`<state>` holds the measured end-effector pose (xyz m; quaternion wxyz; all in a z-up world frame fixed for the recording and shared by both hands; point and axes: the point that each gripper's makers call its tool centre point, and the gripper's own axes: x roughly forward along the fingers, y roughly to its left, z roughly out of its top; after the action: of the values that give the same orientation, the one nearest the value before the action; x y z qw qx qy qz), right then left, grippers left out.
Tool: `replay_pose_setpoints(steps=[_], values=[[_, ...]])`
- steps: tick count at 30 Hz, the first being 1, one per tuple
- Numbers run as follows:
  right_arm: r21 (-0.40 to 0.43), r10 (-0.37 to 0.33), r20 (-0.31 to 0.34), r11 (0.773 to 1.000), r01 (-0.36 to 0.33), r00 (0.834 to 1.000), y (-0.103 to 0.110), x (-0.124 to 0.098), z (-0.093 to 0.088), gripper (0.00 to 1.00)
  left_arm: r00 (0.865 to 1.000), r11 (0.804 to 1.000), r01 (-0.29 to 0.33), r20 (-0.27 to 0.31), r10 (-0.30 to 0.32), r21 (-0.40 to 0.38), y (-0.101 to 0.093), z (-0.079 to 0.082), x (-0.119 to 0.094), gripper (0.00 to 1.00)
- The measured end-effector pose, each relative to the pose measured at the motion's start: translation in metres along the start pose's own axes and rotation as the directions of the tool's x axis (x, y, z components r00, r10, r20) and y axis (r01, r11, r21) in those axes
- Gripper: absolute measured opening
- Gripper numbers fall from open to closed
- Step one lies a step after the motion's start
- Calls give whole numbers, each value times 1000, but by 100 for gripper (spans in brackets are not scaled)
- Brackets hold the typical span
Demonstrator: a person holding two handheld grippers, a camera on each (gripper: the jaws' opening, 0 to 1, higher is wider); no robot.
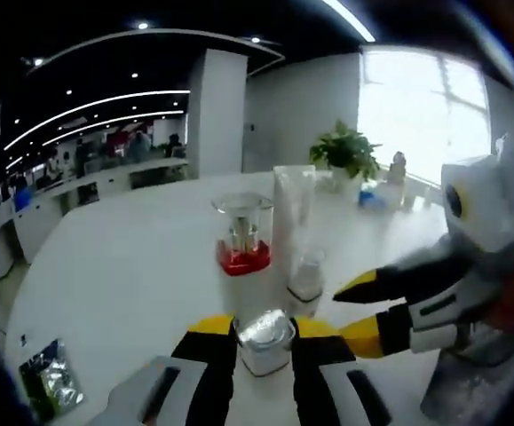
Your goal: Arrange the skincare products in the storage area until every visible bottle or jar stands upright without overlapping.
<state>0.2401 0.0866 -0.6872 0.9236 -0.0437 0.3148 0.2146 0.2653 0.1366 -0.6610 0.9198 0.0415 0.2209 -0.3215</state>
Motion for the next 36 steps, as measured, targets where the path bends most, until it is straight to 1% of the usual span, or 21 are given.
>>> replay_pose_setpoints(steps=[5, 8, 11, 13, 15, 16, 18, 20, 23, 25, 26, 27, 28, 29, 31, 32, 33, 34, 35, 36], values=[[-2, -5, -13, 1000, 5, 1000, 0, 0, -2, 32, 1000, 1000, 6, 2, -6, 26, -6, 2, 5, 24], [-14, -7, -11, 1000, 7, 1000, 0, 0, -2, 32, 999, 998, 30, 9, -31, 57, -11, 3, 5, 25], [-27, -2, -18, 1000, 2, 1000, 3, 1, -3, 32, 1000, 999, 28, 6, -28, 40, -9, 4, 6, 25], [-67, -11, -30, 998, 9, 999, 4, 2, -4, 32, 1000, 999, 22, 13, -22, 30, -6, 5, 5, 26], [-98, -15, -31, 995, 12, 999, 6, 1, -4, 32, 999, 999, 20, 33, -21, 31, -5, 11, 3, 30], [-106, -16, -28, 994, 12, 999, 7, 1, -3, 32, 999, 999, 23, 37, -24, 28, -5, 13, 2, 31], [-118, -16, -28, 993, 13, 999, 8, 1, -3, 32, 997, 998, 55, 57, -56, 16, -9, 18, 0, 31], [-126, -16, -30, 992, 12, 999, 7, 2, -3, 32, 995, 998, 69, 66, -69, 8, -11, 21, -2, 33], [-136, -12, -37, 991, 7, 999, 8, 2, -4, 32, 995, 997, 77, 69, -78, 6, -12, 22, -3, 38], [-143, -15, -34, 990, 10, 999, 7, 2, -3, 32, 994, 998, 70, 83, -70, 7, -11, 25, -9, 38], [-145, -16, -32, 989, 11, 999, 7, 1, -3, 32, 993, 998, 65, 101, -65, 8, -10, 29, -16, 38], [-144, -18, -31, 989, 13, 999, 6, 1, -2, 32, 991, 998, 65, 117, -67, 14, -9, 32, -20, 38], [-140, -18, -28, 990, 14, 999, 5, 0, -1, 32, 990, 997, 73, 118, -76, 32, -9, 33, -26, 38], [-137, -17, -23, 991, 14, 1000, 4, -2, 1, 32, 991, 995, 81, 102, -87, 56, -9, 30, -27, 38], [-149, -20, -2, 989, 19, 1000, 2, -7, 6, 32, 993, 986, 111, 31, -115, 123, -8, 16, -29, 37], [-157, -19, 6, 987, 20, 1000, 2, -9, 9, 32, 995, 982, 100, -24, -97, 162, -3, 2, -29, 35], [-166, -5, 13, 986, 7, 1000, 4, -12, 11, 32, 995, 978, 92, -57, -83, 185, 1, -5, -29, 34], [-168, 22, 8, 986, -21, 1000, 8, -13, 11, 32, 994, 976, 86, -86, -70, 200, 4, -13, -28, 34], [-169, 65, -10, 983, -65, 998, 13, -13, 10, 32, 991, 974, 89, -118, -65, 206, 6, -23, -27, 33], [-196, 93, -11, 976, -94, 996, 14, -13, 11, 32, 988, 973, 99, -138, -71, 208, 6, -29, -26, 32]])
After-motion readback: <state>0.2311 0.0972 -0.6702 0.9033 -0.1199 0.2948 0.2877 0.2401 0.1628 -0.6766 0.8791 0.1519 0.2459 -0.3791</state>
